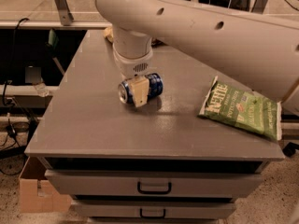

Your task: Knock pepsi can over

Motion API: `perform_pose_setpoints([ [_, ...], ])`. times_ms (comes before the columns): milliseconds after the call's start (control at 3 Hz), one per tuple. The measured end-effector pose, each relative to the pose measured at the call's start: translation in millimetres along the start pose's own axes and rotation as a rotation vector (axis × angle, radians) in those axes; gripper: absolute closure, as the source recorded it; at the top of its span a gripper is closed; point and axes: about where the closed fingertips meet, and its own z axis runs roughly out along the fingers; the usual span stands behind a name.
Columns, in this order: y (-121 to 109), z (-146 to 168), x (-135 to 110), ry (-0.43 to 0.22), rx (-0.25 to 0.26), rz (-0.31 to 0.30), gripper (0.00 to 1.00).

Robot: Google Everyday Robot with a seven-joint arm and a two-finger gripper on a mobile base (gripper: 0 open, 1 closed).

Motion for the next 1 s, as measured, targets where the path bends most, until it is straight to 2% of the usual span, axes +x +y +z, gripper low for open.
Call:
perform_pose_setpoints([
  [333, 5, 1, -1, -0.002, -0.007, -0.011, 0.0],
  [667, 8, -5, -1, -0.019, 0.004, -0.009, 0.0],
  [1000, 10, -19, 26, -0.093, 0.012, 0.044, 0.0],
])
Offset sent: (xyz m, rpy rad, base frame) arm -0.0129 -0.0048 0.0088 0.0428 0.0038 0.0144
